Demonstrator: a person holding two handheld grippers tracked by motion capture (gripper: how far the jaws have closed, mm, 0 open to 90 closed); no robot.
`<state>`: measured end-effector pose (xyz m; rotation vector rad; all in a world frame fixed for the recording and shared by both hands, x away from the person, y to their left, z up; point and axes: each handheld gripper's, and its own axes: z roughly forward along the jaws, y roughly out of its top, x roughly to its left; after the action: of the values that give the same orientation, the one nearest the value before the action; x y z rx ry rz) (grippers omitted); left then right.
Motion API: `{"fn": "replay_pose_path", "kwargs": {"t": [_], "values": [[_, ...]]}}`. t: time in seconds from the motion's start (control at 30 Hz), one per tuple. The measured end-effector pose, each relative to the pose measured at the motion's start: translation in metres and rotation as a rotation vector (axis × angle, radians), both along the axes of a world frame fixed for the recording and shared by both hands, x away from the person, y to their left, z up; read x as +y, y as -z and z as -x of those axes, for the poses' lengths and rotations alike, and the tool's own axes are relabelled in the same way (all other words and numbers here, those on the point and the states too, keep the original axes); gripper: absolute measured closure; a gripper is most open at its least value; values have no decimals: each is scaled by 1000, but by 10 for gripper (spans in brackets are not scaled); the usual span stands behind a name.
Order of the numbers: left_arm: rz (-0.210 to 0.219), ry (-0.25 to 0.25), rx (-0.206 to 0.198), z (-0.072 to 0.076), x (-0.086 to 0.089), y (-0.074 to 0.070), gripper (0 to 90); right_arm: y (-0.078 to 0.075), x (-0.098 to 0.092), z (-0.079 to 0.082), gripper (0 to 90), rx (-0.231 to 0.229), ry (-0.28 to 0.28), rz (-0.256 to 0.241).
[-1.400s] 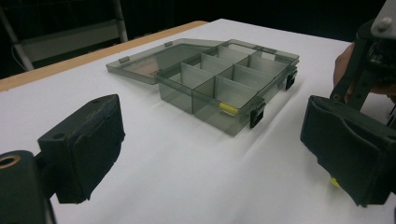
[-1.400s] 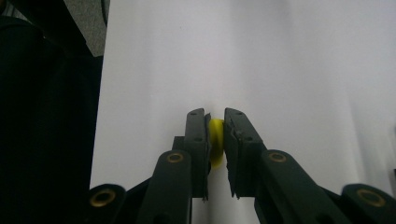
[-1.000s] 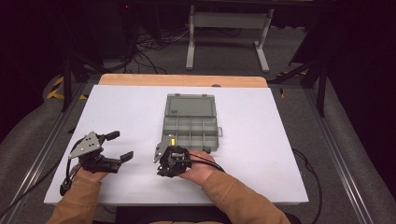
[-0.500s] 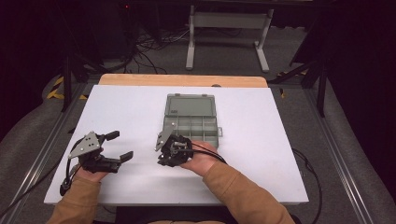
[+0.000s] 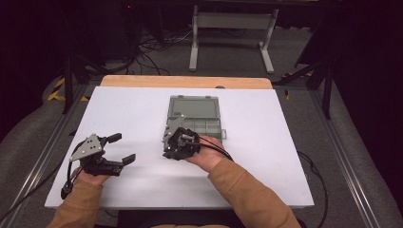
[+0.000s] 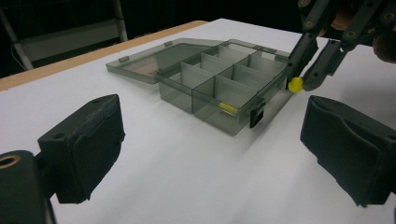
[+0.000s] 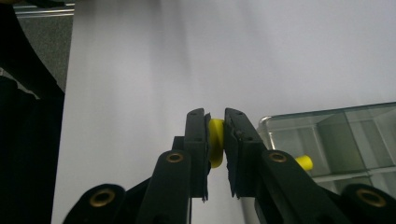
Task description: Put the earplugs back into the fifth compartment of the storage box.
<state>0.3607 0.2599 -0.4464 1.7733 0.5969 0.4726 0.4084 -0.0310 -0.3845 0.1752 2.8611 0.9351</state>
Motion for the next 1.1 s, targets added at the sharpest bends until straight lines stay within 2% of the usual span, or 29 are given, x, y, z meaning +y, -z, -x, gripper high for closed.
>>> {"fn": "replay_pose_path", "kwargs": {"t": [0.27, 0.33, 0.57, 1.1], "values": [[0, 0, 1, 0, 0, 0, 68, -2, -3, -13, 800, -13, 42, -4], [0, 0, 1, 0, 0, 0, 68, -1, -3, -19, 800, -6, 70, -3], [-1, -1, 0, 0, 0, 0, 68, 3, -3, -31, 799, 1, 111, 0], [2, 2, -1, 0, 0, 0, 69, 14, -3, -51, 799, 6, 163, 5]]}}
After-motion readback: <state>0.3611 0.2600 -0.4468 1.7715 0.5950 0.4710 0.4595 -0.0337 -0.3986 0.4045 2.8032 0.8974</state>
